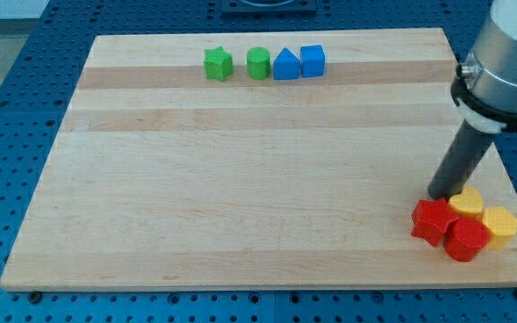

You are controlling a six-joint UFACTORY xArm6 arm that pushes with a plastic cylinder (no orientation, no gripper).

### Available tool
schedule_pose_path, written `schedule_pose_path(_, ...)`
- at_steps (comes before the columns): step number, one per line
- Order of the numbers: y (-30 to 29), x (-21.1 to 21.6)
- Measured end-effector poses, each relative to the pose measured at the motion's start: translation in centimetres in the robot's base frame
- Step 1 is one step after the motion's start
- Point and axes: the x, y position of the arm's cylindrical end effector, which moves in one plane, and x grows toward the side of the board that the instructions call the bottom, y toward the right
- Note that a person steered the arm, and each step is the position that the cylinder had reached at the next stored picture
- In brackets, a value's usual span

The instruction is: Keep blue cube above red star

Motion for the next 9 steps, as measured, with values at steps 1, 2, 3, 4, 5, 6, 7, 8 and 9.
schedule_pose_path(1,0.2,0.9)
schedule_pose_path(2,0.2,1.5)
schedule_pose_path(3,-0.2,1.0)
schedule_pose_path(4,-1.5,-2.2)
schedule_pose_path(5,-4.4,-5.9)
schedule_pose_path(6,-4.2,-12.3)
schedule_pose_path(7,-4.2,-20.3)
schedule_pose_path(8,-4.5,-28.7)
schedule_pose_path(9,-9.1,-31.9)
